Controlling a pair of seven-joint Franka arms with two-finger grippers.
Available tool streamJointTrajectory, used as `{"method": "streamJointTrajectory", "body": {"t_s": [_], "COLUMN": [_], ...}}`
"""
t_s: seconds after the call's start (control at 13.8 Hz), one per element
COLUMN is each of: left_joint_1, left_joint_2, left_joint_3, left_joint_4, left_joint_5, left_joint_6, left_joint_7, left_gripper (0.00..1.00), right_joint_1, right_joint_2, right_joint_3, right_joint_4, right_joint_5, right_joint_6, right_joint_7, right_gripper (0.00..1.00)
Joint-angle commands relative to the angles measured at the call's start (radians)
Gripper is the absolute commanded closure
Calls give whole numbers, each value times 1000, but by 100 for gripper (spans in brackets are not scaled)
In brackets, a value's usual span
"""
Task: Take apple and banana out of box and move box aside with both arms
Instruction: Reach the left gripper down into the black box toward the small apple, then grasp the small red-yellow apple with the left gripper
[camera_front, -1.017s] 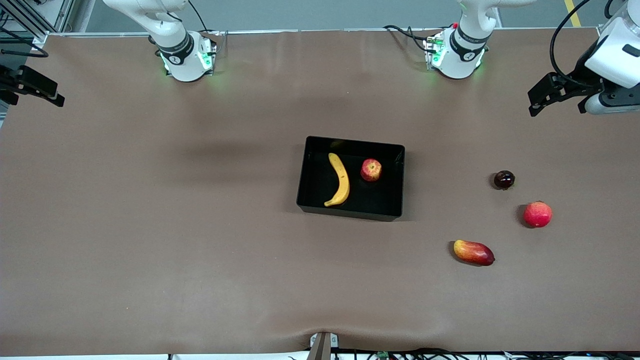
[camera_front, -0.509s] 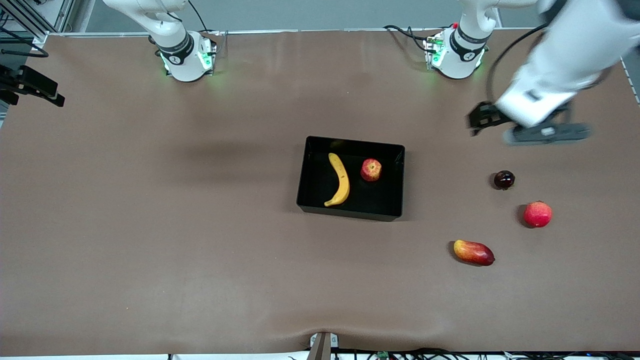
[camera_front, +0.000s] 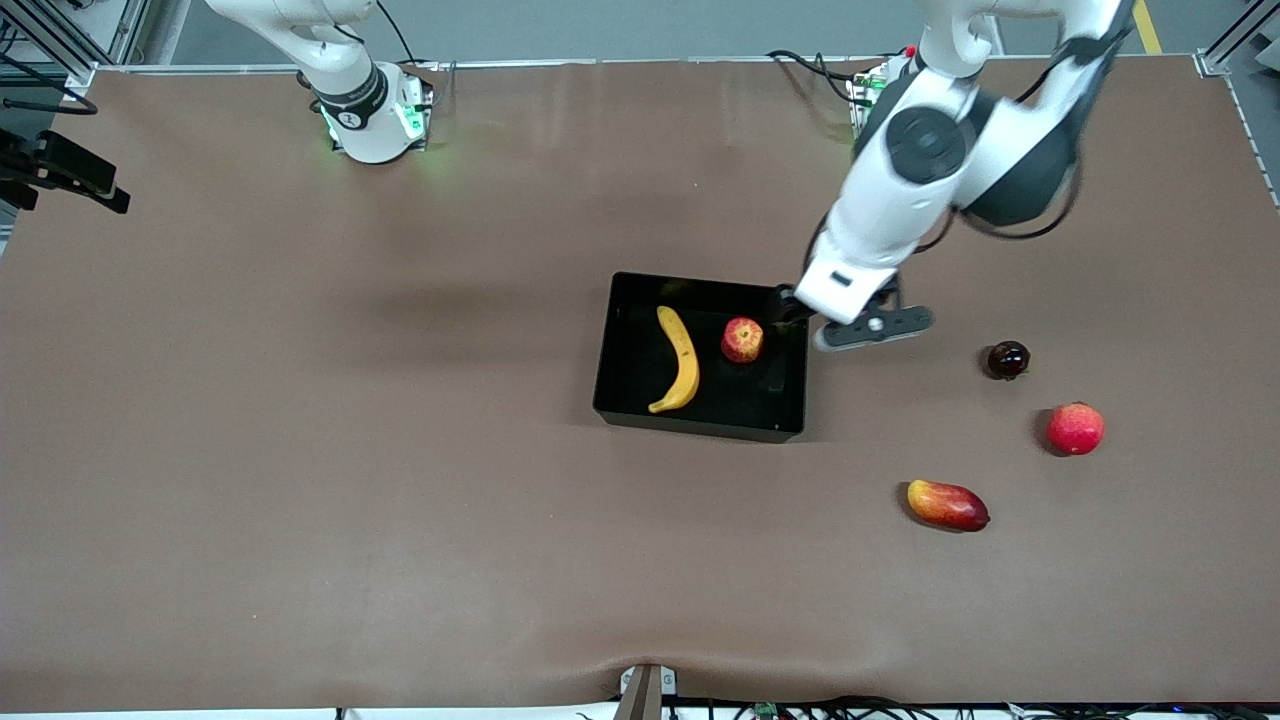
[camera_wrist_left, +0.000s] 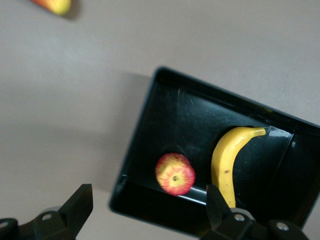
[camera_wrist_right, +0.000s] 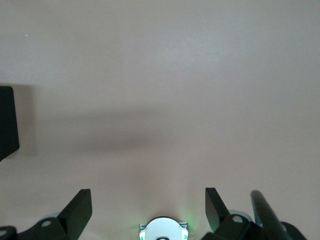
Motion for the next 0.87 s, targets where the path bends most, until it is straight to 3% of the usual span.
{"method": "streamJointTrajectory", "body": {"t_s": [0.0, 0.36, 0.8], "left_joint_1": [-29, -82, -100], "left_joint_2": [111, 260, 368], "left_joint_3": [-2, -2, -2], "left_joint_4": [5, 7, 4], "left_joint_5": [45, 139, 141], "left_joint_6": [53, 136, 176], "left_joint_7": [-119, -332, -357], "left_gripper": [0, 0, 0], "right_joint_1": [-17, -17, -18], "right_joint_2": [-5, -5, -5], "right_joint_3": [15, 17, 17], "right_joint_4": [0, 1, 1], "right_joint_5": [-3, 0, 2], "right_joint_6": [-4, -4, -4], "right_joint_7": [-10, -10, -10], "right_gripper": [0, 0, 0]}}
